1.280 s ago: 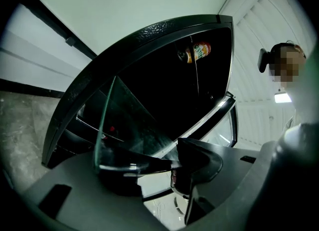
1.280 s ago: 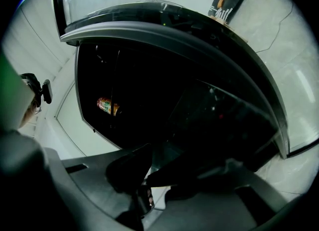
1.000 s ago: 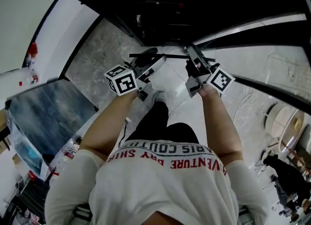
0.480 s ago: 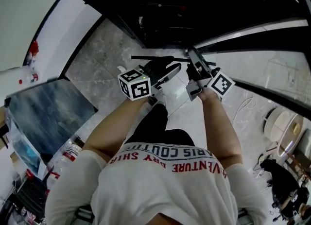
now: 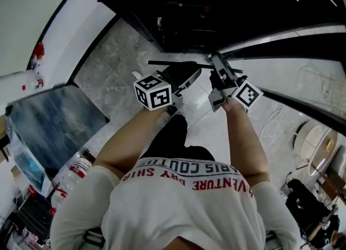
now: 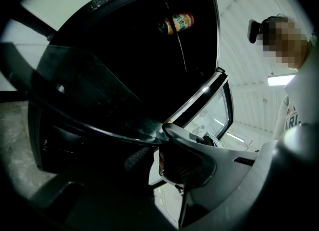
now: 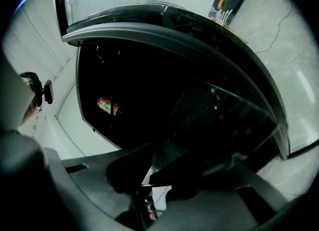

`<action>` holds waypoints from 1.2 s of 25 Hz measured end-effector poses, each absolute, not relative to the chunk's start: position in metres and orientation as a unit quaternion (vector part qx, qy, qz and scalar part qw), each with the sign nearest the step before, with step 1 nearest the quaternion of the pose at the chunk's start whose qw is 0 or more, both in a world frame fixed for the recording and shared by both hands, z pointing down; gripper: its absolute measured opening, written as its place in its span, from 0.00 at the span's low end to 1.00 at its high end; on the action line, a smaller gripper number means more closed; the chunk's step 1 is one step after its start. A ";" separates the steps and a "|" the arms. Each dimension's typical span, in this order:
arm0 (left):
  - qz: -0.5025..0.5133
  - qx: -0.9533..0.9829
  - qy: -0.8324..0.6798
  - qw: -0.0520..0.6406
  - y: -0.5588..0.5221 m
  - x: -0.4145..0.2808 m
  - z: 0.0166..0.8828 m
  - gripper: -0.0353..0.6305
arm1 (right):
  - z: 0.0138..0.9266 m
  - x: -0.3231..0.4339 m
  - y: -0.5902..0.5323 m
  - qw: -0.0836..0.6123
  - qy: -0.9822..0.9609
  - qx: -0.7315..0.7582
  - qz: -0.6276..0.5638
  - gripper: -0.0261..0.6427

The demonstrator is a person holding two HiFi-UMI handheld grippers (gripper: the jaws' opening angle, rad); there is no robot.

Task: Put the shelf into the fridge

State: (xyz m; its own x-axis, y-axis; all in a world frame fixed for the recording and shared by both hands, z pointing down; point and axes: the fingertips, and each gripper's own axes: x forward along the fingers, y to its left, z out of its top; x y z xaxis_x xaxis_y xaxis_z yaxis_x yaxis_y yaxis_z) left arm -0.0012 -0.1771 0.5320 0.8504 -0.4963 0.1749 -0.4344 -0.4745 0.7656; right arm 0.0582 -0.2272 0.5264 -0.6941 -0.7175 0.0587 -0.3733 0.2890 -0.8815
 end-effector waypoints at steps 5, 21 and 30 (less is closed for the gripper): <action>-0.030 0.858 -0.268 0.436 -0.177 -0.003 0.532 0.22 | 0.524 0.055 -0.224 0.170 0.793 -0.347 -0.470 0.16; -0.029 0.851 -0.286 0.440 -0.181 -0.002 0.536 0.22 | 0.530 0.065 -0.179 0.125 0.806 -0.338 -0.471 0.25; -0.028 0.852 -0.294 0.433 -0.193 -0.001 0.536 0.22 | 0.547 0.063 -0.152 0.049 0.823 -0.346 -0.448 0.20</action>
State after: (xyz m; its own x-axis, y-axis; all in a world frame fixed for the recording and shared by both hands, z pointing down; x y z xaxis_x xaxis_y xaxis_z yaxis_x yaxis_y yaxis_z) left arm -0.0013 -0.1931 0.5359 0.8257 -0.5248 0.2070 -0.4768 -0.4530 0.7533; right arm 0.0634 -0.1523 0.5471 -0.7552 -0.6139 0.2298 -0.5260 0.3585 -0.7712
